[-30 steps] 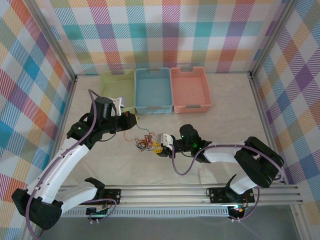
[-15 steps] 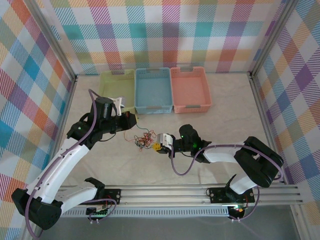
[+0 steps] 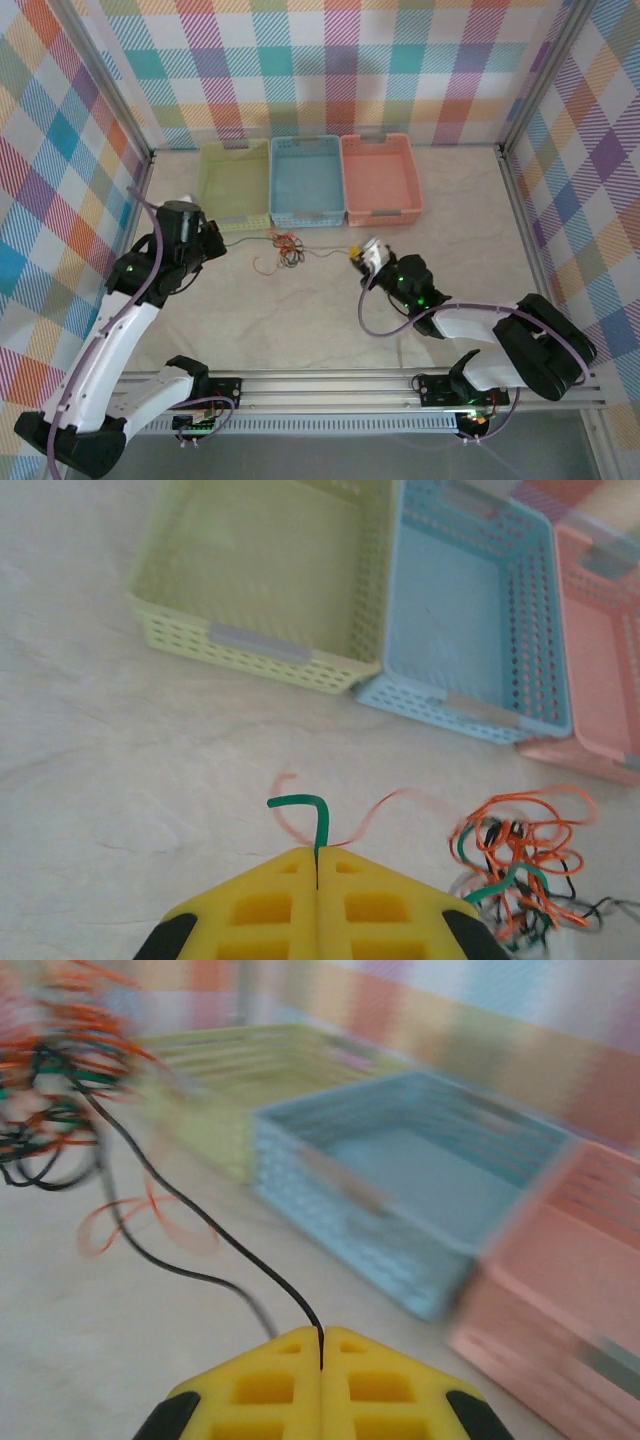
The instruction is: Untangle the cables
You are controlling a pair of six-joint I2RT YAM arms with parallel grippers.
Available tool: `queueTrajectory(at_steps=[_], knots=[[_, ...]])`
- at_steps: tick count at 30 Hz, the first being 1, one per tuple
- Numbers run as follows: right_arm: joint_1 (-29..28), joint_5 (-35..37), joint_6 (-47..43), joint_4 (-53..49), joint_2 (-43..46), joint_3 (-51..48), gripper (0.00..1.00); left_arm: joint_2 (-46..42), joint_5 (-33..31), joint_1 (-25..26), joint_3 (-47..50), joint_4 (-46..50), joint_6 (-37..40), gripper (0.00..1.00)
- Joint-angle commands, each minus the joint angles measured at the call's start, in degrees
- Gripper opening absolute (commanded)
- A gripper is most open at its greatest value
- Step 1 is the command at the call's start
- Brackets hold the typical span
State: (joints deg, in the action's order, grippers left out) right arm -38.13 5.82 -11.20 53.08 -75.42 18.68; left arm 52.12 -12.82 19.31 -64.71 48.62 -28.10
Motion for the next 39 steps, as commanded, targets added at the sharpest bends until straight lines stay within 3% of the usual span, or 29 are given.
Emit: queueTrajectory(at_steps=[1, 5, 10, 20, 28, 33, 39], knots=[[3.70, 13.08, 10.82, 0.35, 2.92, -1.75, 0.00, -2.72, -7.57, -1.19, -2.21, 5.02, 0.40, 0.00], [6.53, 18.84, 15.50, -2.82, 5.81, -3.02, 0.00, -6.30, -12.83, -1.32, -3.05, 6.99, -0.01, 0.00], [8.59, 23.78, 20.56, -7.95, 7.97, -3.04, 0.00, -7.39, -14.41, -1.38, -4.14, 8.91, -0.08, 0.00], [12.99, 29.68, 31.23, -19.95, 9.84, -1.97, 0.00, -8.70, -28.00, -1.38, -9.25, 15.09, 0.58, 0.00], [15.39, 30.47, 36.47, -23.96, 10.47, -1.89, 0.00, -9.23, -37.13, -1.34, -12.64, 18.43, 2.22, 0.00], [15.81, 31.42, 38.04, -25.73, 10.44, -1.46, 0.00, -9.51, -37.80, -1.38, -13.56, 18.32, 3.39, 0.00], [16.95, 31.97, 40.79, -28.54, 10.42, -0.85, 0.00, -8.57, -43.82, -1.39, -16.20, 19.98, 4.96, 0.00]])
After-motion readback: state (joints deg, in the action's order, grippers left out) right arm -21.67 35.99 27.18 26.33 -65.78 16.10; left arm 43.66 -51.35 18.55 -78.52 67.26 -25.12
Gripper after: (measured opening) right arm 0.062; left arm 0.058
